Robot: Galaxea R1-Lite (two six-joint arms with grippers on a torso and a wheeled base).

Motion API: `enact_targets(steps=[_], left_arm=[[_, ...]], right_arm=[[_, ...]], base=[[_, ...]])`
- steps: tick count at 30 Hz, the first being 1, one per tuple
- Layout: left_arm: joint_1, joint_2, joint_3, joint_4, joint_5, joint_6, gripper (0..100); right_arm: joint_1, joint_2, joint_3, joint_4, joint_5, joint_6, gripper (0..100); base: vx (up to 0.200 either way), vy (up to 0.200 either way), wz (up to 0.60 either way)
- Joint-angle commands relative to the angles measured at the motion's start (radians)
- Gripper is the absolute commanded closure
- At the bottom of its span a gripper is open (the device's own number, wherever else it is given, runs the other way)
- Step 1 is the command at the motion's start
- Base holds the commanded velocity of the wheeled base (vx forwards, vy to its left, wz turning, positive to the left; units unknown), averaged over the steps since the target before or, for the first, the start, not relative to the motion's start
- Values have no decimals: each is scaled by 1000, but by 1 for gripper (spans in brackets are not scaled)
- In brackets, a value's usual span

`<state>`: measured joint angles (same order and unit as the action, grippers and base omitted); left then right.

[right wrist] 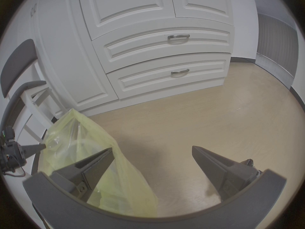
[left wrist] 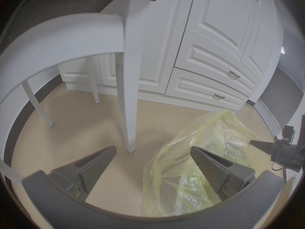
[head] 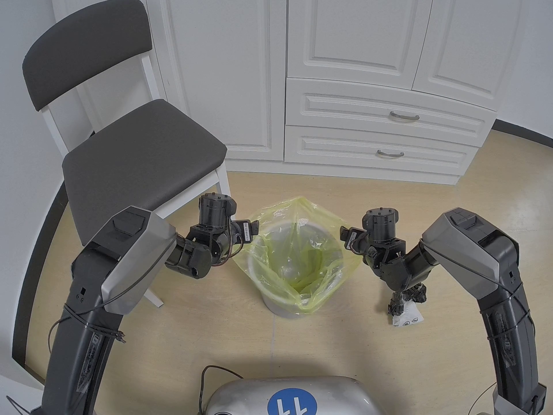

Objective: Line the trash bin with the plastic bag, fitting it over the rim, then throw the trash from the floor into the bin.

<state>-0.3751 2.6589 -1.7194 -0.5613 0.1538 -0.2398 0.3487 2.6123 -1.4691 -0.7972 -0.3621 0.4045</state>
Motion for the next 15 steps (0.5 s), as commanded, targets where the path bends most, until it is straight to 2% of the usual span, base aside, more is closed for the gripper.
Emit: enact_targets(steps=[1, 7, 15], left_arm=[[1, 62, -43, -2, 9, -6, 0], [1, 95, -92, -2, 15, -29, 0], [1, 121, -126, 0, 23, -42, 0]], right_arm=[[-16, 58, -57, -2, 0, 24, 0], [-19, 109, -143, -11, 0, 80, 0], [-27, 172, -224, -14, 3, 99, 0]], base=[[0, 0, 0], [0, 0, 0], [0, 0, 0]])
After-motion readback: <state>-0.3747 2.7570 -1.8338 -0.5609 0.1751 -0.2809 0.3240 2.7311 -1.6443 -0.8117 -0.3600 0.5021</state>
